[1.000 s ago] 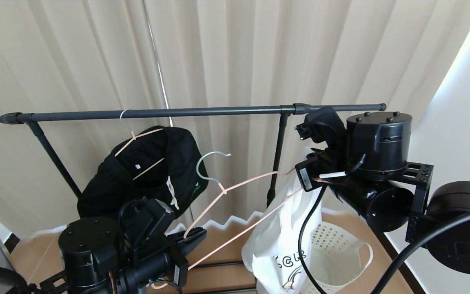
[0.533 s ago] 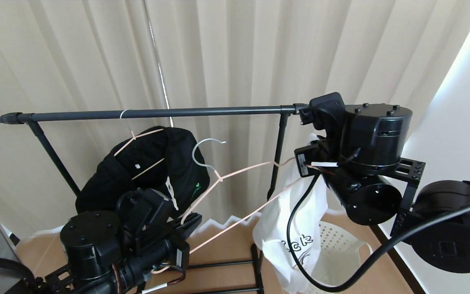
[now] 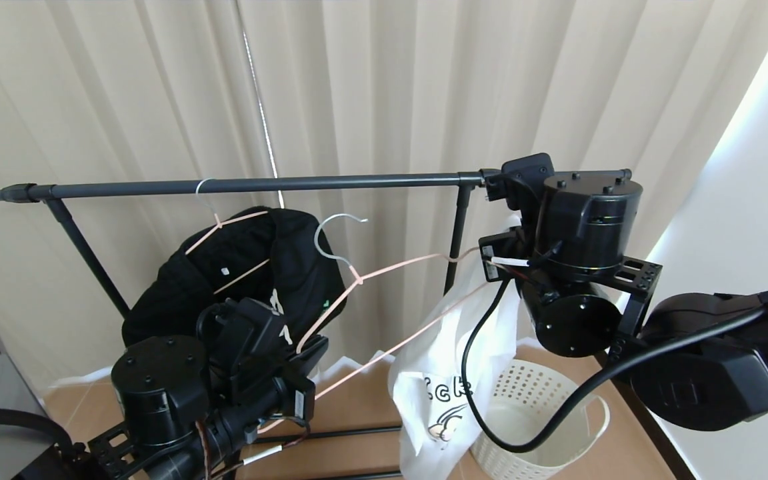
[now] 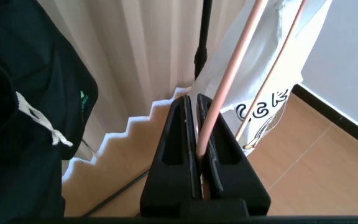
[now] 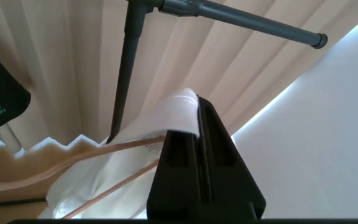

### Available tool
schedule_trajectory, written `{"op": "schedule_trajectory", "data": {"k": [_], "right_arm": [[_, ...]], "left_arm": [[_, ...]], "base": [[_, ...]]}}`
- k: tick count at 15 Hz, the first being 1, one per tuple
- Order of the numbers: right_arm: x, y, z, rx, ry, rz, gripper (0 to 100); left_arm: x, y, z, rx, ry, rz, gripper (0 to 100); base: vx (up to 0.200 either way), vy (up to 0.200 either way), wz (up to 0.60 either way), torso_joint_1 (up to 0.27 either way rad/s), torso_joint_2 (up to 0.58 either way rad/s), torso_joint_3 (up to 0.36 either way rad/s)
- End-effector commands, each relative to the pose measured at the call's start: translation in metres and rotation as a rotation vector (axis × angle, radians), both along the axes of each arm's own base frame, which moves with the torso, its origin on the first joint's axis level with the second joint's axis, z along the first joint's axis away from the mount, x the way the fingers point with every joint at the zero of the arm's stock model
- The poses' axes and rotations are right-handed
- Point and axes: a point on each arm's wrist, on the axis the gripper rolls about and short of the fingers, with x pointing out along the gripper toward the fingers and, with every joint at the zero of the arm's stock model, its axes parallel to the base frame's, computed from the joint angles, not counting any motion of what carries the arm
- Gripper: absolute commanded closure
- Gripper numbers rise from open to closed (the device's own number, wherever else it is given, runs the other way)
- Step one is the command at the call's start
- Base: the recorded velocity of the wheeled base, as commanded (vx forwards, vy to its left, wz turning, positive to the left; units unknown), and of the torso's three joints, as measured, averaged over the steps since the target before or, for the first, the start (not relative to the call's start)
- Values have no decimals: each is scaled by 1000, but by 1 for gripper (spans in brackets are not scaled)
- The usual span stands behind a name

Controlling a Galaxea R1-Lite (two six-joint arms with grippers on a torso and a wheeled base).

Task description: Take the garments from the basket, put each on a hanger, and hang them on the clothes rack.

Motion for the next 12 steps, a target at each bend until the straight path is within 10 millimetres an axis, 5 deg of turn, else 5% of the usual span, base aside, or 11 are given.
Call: {"op": "schedule_trajectory", "data": {"k": [1,12], "right_arm": [[1,1,-2,-4,4,0,100],[-57,59,-8,28,4,232,100]], "left_arm": [[2,-2,1,-5,-9,1,100],[-4,-11,-5,10,9,-27,100]], "base": [[0,0,0,0,0,0],[0,0,0,0,0,0]]}}
